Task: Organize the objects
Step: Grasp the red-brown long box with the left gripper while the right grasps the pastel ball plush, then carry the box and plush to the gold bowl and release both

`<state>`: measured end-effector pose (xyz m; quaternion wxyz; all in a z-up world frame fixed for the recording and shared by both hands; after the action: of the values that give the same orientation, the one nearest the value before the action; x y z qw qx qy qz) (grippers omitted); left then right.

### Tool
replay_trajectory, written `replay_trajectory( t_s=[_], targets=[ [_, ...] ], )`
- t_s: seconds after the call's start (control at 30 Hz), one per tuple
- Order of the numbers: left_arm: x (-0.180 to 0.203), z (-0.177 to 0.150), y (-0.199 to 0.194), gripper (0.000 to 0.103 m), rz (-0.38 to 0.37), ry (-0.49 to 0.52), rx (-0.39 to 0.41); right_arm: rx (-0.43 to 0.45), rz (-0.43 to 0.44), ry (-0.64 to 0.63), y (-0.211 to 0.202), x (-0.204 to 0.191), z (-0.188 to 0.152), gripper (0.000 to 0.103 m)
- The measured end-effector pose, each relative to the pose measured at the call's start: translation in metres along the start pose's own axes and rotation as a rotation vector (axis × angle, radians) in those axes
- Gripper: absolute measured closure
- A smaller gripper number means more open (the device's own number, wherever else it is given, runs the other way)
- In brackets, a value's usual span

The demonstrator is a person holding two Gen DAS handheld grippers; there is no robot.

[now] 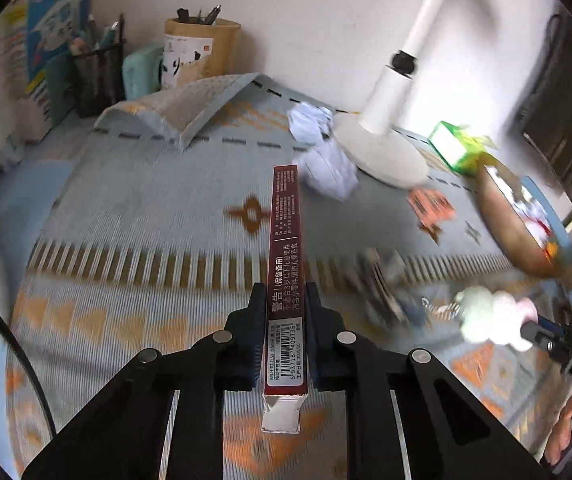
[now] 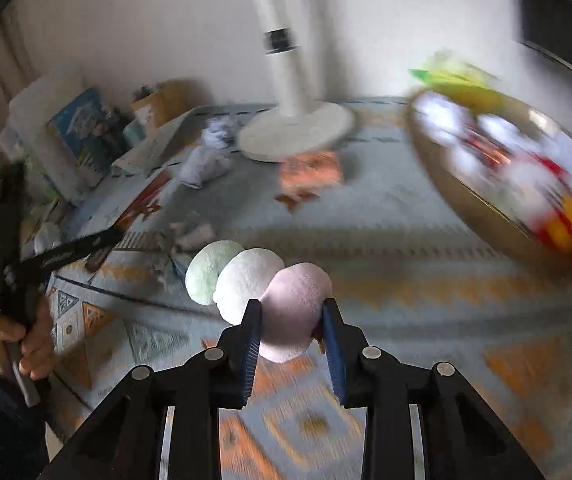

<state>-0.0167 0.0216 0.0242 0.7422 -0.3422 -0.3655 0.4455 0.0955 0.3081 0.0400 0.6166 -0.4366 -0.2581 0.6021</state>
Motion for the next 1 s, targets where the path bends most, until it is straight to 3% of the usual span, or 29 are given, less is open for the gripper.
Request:
replay_trajectory(
  t_s=[0.13, 0.27, 0.33, 0.37, 0.4, 0.5, 0.53, 0.6, 0.7, 0.8, 0.87, 0.97, 1.0],
  targets=[
    [0.011, -0.041, -0.014, 0.089, 0.026, 0.001, -0.022, -0.013, -0.006, 0.148, -0.026, 0.022, -0.040, 0.072],
    [0.025, -0.069, -0.017, 0.089, 0.052, 0.022, -0.038, -0.065, 0.078, 0.135, -0.031, 0.015, -0.066, 0.071],
    [0.027, -0.075, -0.018, 0.088, 0.056, 0.028, -0.040, -0.107, 0.115, 0.084, -0.030, 0.009, -0.072, 0.069],
    [0.028, -0.077, -0.019, 0.084, 0.054, 0.029, -0.036, -0.122, 0.103, 0.054, -0.029, 0.007, -0.075, 0.068],
    [0.027, -0.077, -0.018, 0.072, 0.051, 0.026, -0.041, -0.137, 0.078, 0.022, -0.031, 0.006, -0.077, 0.066],
    [0.026, -0.079, -0.017, 0.072, 0.031, 0.010, -0.046, -0.135, -0.001, -0.055, -0.038, 0.009, -0.079, 0.048],
    [0.026, -0.079, -0.015, 0.071, 0.031, 0.002, -0.054, -0.117, 0.001, -0.081, -0.042, 0.011, -0.080, 0.038],
    [0.027, -0.079, -0.014, 0.070, 0.045, -0.006, -0.044, -0.099, 0.023, -0.112, -0.046, 0.015, -0.078, 0.032],
    [0.034, -0.078, -0.011, 0.064, 0.070, 0.013, -0.041, -0.105, 0.109, -0.190, -0.042, 0.015, -0.070, 0.031],
    [0.042, -0.076, -0.007, 0.058, 0.099, 0.038, -0.035, -0.155, 0.090, -0.245, -0.021, 0.005, -0.061, 0.031],
    [0.045, -0.075, -0.004, 0.058, 0.124, 0.058, -0.029, -0.173, 0.069, -0.308, -0.007, -0.006, -0.057, 0.031],
    [0.051, -0.073, 0.000, 0.059, 0.162, 0.086, -0.016, -0.188, 0.106, -0.380, 0.006, -0.019, -0.055, 0.031],
    [0.053, -0.072, 0.001, 0.065, 0.171, 0.090, -0.015, -0.187, 0.107, -0.403, 0.009, -0.022, -0.055, 0.031]
  ],
)
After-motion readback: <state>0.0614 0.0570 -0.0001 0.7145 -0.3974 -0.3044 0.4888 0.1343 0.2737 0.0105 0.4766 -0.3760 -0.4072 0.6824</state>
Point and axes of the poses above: each gripper's, at about its wrist camera, not at the fingertips, and y roughly the way its jaws point, x to its right, z to its top, the point moved 1 cm from there along y, roughly the way its jaws point, and after that the axes turned 8 degrees about -x, right-handed, at the moved point
